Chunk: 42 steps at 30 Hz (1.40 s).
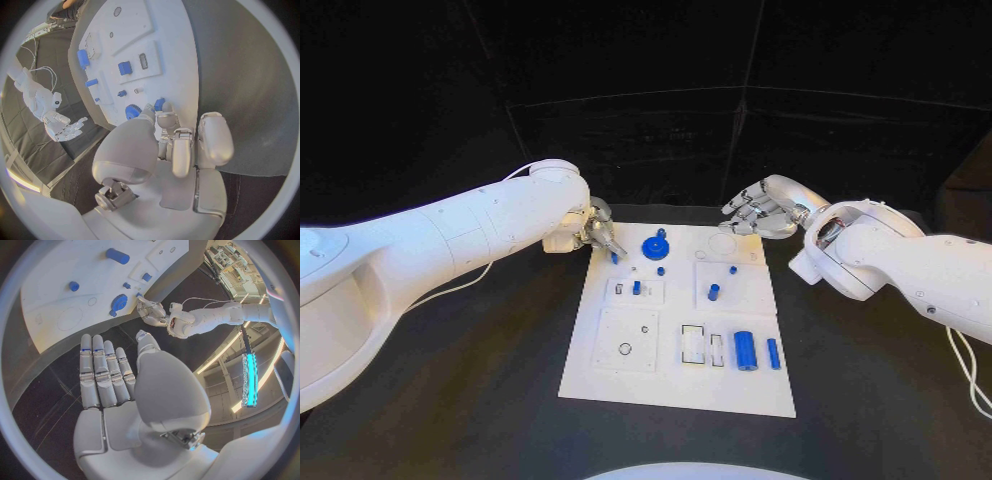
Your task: Assemble the parts on the task board
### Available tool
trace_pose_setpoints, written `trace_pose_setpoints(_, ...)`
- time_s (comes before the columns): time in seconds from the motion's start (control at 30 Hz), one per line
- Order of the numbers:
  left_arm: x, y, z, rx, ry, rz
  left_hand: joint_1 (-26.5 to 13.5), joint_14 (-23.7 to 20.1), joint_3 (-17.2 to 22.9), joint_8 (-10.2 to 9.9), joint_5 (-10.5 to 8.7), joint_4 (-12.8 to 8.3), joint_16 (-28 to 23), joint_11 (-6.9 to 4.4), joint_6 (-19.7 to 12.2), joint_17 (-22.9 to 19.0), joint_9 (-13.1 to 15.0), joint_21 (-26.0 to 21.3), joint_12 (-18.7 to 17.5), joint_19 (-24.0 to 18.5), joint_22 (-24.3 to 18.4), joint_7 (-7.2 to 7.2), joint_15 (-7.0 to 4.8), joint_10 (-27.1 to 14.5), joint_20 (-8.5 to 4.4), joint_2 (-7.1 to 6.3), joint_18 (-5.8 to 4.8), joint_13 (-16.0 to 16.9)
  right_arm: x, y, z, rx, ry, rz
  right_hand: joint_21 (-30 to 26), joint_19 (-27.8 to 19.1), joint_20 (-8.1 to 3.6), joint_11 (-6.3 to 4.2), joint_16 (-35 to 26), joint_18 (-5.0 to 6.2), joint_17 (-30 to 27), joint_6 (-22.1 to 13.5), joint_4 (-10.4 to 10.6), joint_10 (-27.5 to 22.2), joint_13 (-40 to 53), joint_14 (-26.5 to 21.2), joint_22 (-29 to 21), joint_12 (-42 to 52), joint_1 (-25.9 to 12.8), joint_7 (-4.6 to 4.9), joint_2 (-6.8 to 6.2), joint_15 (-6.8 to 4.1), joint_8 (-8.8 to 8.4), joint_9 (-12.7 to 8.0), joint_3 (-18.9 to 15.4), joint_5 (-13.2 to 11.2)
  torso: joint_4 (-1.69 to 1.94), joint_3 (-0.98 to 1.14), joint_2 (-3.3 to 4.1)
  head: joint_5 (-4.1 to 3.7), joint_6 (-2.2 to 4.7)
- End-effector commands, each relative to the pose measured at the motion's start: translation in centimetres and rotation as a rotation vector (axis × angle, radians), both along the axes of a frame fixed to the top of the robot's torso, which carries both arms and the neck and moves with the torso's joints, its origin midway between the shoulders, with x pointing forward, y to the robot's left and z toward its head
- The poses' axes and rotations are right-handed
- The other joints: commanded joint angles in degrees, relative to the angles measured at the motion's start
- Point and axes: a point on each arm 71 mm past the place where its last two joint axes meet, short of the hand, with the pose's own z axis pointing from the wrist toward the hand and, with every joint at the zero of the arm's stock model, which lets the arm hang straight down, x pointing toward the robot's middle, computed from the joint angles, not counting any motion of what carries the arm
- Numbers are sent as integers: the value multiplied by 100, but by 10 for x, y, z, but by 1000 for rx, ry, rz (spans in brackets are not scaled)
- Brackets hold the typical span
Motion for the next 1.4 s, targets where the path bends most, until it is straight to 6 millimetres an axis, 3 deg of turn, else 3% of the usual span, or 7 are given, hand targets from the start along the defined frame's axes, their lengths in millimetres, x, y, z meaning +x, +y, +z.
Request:
trace_pose_setpoints(0.03, 0, -2, 1, -6, -4, -12, 88, 595, 20, 13, -14, -61, 18, -25, 8, 1509, -10, 22, 11, 23, 8, -21, -27, 31, -3, 15, -8, -9, 0, 1, 2, 8, -10, 2, -20, 45, -9, 1, -8, 58, -5, -47, -20, -39, -6, -21, -5, 34, 20, 163, 47, -2, 28, -4, 0, 26, 2, 0, -3, 3, -2)
trace_pose_setpoints(0.23, 0, -3, 1, -25, -2, -8, 592, 595, 592, -58, 40, -436, 18, -62, -81, 1509, -89, 19, -33, 21, 13, -53, -59, -11, -27, 263, -3, -40, 0, 1, 2, 8, -9, 3, -23, 47, -9, 2, -8, 58, -8, -46, -19, -42, -6, -22, -8, 35, 18, 164, 51, -1, 31, -4, 1, 31, -1, -2, -1, 8, -9)
trace_pose_setpoints(0.3, 0, -3, 1, -35, -2, -1, 691, 595, 920, -85, 257, -585, 18, -49, -121, 1509, -132, 11, -67, 17, 8, -40, -55, -39, -28, 237, -2, -69, 0, 1, 2, 8, -9, 3, -23, 47, -9, 2, -8, 58, -8, -46, -19, -42, -6, -22, -8, 35, 18, 164, 51, -1, 31, -4, 1, 31, -1, -2, -1, 8, -9)
trace_pose_setpoints(0.43, 0, -3, 1, -51, -4, 10, 569, 595, 2004, -26, 627, -856, 18, 12, -158, 1509, -167, -16, -139, 4, -13, 42, -2, -52, 0, -25, 7, -149, 0, 1, 2, 8, -8, 3, -23, 47, -9, 2, -8, 58, -8, -46, -19, -42, -6, -22, -8, 35, 18, 164, 51, -1, 31, -4, 1, 31, 2, -2, -2, 7, -13)
trace_pose_setpoints(0.6, -1, 1, 1, -80, 2, 32, -104, 595, 3407, 269, 586, -1080, 18, -5, -244, 1509, -67, -26, -128, 2, 0, 53, 8, 2, 38, -522, 4, -222, 1, 1, 2, 9, -7, 3, -30, 49, -8, 3, -8, 58, -14, -44, -14, -46, -6, -25, -12, 37, 13, 164, 57, 0, 36, -4, 1, 41, 4, -1, -6, 2, -13)
trace_pose_setpoints(1.03, -11, 10, 13, -110, -51, 60, -416, 595, 3801, 450, 564, -1136, 18, 0, -293, 1509, 19, -42, -118, 0, -6, 19, 3, 17, 33, -625, 9, -269, 2, 2, 1, 9, -4, 2, -39, 51, -7, 4, -9, 57, -22, -44, -10, -54, -6, -30, -18, 39, 10, 165, 67, 2, 41, -3, 4, 51, 14, -10, -5, 22, -7)
trace_pose_setpoints(1.4, -39, 11, 15, -131, -135, 25, -459, 595, 3872, 490, 559, -1164, 18, -8, -297, 1509, 37, -45, -125, 1, -6, 11, -2, 16, 30, -662, 10, -292, 4, 0, 1, 12, -6, -2, -43, 50, -6, 4, -10, 57, -25, -45, -12, -58, -7, -33, -21, 40, 13, 165, 68, 3, 43, -4, 5, 53, 11, -12, -4, 77, -30)
